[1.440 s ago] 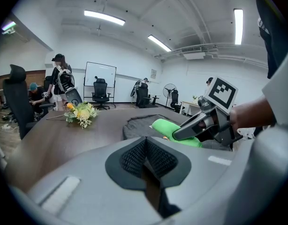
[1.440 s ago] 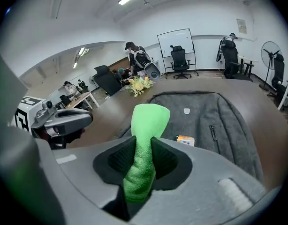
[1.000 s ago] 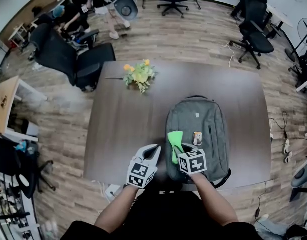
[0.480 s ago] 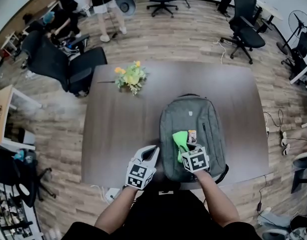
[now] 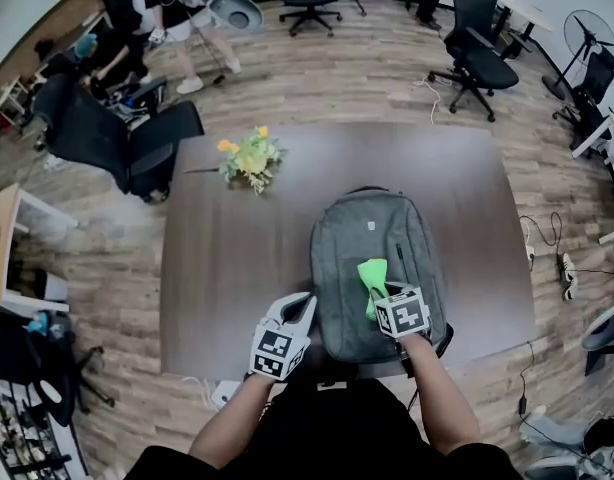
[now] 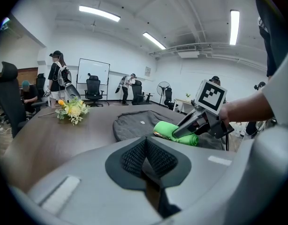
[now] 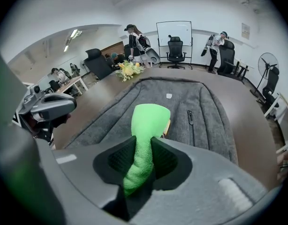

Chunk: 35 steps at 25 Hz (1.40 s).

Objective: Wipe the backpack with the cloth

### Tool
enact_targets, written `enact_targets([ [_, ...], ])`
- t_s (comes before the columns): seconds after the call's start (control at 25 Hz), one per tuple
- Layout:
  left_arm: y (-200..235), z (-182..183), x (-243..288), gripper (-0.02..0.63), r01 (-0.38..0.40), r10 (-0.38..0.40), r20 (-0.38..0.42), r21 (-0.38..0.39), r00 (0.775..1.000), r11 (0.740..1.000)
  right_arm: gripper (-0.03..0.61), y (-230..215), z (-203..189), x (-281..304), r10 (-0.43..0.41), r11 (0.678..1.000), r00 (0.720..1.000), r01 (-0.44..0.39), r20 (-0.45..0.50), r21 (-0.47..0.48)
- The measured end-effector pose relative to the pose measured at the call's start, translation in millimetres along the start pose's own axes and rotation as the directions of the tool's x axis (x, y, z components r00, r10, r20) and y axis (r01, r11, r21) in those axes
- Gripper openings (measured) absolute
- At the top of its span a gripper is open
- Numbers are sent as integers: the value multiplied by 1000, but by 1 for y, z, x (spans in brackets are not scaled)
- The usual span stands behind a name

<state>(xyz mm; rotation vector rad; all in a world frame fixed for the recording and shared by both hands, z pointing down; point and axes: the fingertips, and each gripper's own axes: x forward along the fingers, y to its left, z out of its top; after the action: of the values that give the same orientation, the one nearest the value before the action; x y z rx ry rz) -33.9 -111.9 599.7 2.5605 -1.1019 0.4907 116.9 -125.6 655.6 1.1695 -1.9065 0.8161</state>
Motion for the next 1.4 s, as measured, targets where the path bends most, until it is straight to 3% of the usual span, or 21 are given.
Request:
enact_targets([
  [0.36,-2,2,1,20,6,-6,8,3,1000,1000,97,-38,-14,-13,-90,996,996,90,-26,0],
  [0.84,-7,0,5,20,21,-21,-4,9,1000,1000,97,-99,-31,-41,-267,963,961,264,-68,-52],
  [1.08,-10,-1,5,20,25,-25,-11,14,1000,1000,97,-119,-35,-54,-272,961,961,274,-47,34],
  [1.4,-8,-3,3,20,21,-21,-11,19,1000,1000,97,-136,-39,-64,-333,942,942,334,-39,30],
])
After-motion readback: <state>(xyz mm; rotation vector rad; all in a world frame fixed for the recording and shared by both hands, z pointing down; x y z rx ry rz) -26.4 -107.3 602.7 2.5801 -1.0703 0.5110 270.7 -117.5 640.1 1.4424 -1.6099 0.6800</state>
